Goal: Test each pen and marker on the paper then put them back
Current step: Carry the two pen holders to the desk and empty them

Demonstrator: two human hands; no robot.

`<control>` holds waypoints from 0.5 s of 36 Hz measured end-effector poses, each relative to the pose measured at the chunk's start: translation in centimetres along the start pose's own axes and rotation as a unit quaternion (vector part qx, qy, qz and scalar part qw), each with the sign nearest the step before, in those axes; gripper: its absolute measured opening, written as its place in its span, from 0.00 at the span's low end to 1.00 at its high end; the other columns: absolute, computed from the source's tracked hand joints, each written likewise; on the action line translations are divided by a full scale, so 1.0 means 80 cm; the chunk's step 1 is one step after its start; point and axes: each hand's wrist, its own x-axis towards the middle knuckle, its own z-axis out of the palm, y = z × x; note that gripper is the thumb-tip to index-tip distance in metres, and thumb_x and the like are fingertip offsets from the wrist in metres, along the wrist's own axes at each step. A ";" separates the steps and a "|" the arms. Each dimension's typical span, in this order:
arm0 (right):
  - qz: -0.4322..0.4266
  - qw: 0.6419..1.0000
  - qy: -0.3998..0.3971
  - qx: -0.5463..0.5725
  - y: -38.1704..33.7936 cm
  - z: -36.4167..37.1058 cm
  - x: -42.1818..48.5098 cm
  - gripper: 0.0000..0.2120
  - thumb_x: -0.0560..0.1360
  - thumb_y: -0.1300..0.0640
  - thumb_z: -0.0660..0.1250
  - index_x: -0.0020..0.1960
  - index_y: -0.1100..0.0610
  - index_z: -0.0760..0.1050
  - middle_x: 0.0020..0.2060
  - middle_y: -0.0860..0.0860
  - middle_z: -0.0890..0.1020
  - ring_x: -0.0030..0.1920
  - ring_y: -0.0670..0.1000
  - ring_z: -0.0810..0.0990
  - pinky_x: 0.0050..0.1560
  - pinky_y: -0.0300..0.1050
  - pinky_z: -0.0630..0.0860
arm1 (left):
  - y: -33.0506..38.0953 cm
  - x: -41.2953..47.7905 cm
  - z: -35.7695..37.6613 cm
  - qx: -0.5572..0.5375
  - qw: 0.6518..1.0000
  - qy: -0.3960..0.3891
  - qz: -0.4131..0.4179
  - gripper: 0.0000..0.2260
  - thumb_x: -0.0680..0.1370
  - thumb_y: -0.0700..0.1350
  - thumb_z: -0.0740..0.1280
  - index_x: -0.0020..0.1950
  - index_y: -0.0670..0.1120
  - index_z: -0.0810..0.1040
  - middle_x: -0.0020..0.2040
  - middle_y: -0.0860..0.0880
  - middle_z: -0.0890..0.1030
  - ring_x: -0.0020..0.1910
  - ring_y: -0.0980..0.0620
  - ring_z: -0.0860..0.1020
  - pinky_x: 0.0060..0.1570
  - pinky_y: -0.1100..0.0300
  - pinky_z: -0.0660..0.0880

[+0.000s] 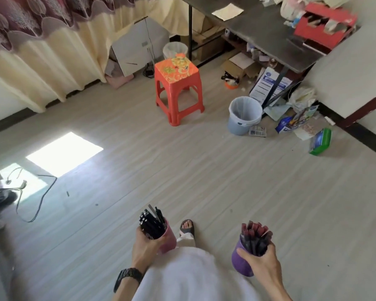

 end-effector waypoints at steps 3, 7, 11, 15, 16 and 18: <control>0.019 0.999 0.029 0.030 -0.044 0.008 0.025 0.43 0.59 0.52 0.86 0.69 0.56 0.69 0.58 0.58 0.83 0.58 0.58 0.81 0.62 0.50 0.74 | 0.054 0.050 0.000 0.007 1.000 -0.006 0.006 0.33 0.63 0.44 0.84 0.62 0.49 0.71 0.54 0.52 0.81 0.48 0.55 0.80 0.42 0.60 0.75; 0.034 0.996 0.045 0.066 -0.103 0.013 0.067 0.43 0.58 0.54 0.86 0.68 0.56 0.70 0.57 0.58 0.83 0.57 0.57 0.82 0.64 0.51 0.74 | 0.129 0.113 0.005 0.030 0.998 -0.034 0.036 0.29 0.62 0.44 0.82 0.59 0.51 0.72 0.51 0.54 0.82 0.50 0.51 0.81 0.43 0.55 0.76; 0.036 0.995 0.046 0.076 -0.156 0.016 0.119 0.42 0.57 0.54 0.86 0.67 0.56 0.71 0.56 0.58 0.84 0.55 0.56 0.82 0.63 0.51 0.74 | 0.209 0.162 0.023 0.042 0.996 -0.050 0.063 0.26 0.63 0.48 0.82 0.53 0.58 0.70 0.44 0.60 0.82 0.43 0.64 0.80 0.36 0.66 0.71; 0.043 0.994 0.045 0.092 -0.208 0.022 0.186 0.41 0.58 0.59 0.86 0.66 0.59 0.71 0.57 0.60 0.83 0.57 0.57 0.82 0.65 0.53 0.74 | 0.276 0.209 0.050 0.035 0.995 -0.054 0.071 0.27 0.60 0.51 0.80 0.52 0.60 0.70 0.45 0.63 0.82 0.45 0.65 0.79 0.38 0.68 0.71; 0.044 0.994 0.039 0.089 -0.220 0.022 0.204 0.41 0.58 0.58 0.86 0.65 0.59 0.71 0.57 0.60 0.83 0.58 0.58 0.82 0.64 0.53 0.74 | 0.289 0.221 0.058 0.029 0.996 -0.061 0.065 0.29 0.62 0.50 0.81 0.56 0.59 0.69 0.49 0.62 0.80 0.48 0.63 0.78 0.40 0.66 0.71; 0.036 0.997 0.026 0.069 -0.249 0.019 0.236 0.41 0.58 0.54 0.86 0.65 0.57 0.71 0.55 0.58 0.83 0.56 0.58 0.82 0.60 0.51 0.74 | 0.314 0.242 0.074 0.015 0.996 -0.068 0.053 0.33 0.64 0.48 0.82 0.61 0.56 0.67 0.54 0.61 0.77 0.51 0.59 0.77 0.42 0.64 0.72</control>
